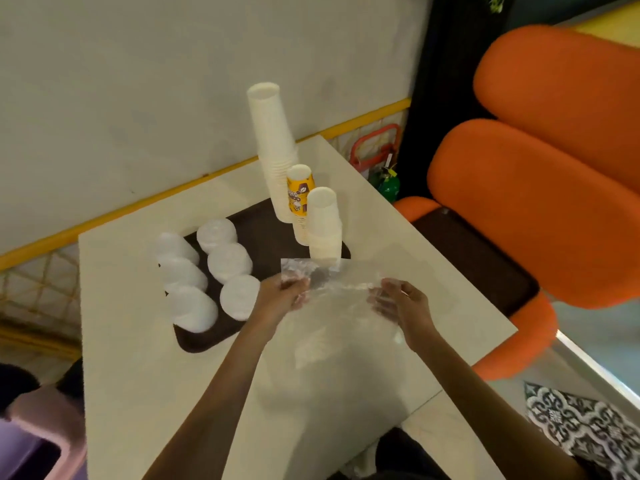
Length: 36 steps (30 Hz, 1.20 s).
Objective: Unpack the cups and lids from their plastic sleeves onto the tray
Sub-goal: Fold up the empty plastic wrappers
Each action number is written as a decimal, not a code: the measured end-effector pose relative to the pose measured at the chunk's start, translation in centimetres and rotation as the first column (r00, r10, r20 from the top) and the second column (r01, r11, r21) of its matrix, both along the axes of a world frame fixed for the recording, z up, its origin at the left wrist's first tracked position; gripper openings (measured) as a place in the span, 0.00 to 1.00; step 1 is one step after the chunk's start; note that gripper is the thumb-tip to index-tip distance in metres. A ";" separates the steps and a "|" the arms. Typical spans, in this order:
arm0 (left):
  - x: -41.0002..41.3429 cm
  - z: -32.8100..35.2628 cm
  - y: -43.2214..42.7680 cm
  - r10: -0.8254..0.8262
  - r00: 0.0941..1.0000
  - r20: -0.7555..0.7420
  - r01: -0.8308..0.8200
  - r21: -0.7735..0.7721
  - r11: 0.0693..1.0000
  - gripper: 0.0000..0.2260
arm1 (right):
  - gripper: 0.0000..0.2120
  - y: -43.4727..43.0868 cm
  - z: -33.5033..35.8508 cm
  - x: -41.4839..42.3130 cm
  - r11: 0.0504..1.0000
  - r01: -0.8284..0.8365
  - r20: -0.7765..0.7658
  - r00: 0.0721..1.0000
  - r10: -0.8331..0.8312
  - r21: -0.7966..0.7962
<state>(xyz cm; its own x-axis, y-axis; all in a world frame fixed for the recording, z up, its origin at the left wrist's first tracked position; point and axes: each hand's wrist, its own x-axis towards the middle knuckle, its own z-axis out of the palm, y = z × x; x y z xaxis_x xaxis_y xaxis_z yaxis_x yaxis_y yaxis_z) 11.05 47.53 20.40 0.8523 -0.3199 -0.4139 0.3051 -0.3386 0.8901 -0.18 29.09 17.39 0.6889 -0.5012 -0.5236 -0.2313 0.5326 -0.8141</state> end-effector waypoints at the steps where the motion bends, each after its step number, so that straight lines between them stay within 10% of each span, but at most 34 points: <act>1: 0.2 -0.4 -0.8 -0.009 0.999 0.040 0.008 0.033 0.999 0.05 | 0.04 -0.5 -0.5 -0.3 1.000 0.001 -0.026 1.000 -0.002 -0.029; 12: 3.4 -4.7 -12.3 -0.385 0.887 0.256 0.290 0.339 0.895 0.05 | 0.05 -9.4 -4.0 -1.3 0.980 -0.079 -0.229 0.973 0.035 -0.185; 21: 4.4 -8.5 -19.6 -0.506 0.823 0.259 0.346 0.478 0.807 0.08 | 0.09 -14.2 -7.4 -0.3 0.723 -0.489 -0.616 0.780 0.111 -0.488; 36: 4.7 -13.2 -22.5 -0.477 0.821 0.314 0.232 0.579 0.782 0.09 | 0.10 -19.2 -8.9 2.7 0.532 -0.601 -0.615 0.768 0.176 -0.597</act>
<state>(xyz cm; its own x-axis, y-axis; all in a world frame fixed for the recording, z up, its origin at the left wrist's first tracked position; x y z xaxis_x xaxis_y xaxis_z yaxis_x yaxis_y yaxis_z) 15.79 25.00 7.16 0.8412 -0.4897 -0.2290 -0.2921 -0.7682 0.5698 2.56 9.84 8.53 0.7141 -0.5788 -0.3938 -0.6781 -0.4322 -0.5944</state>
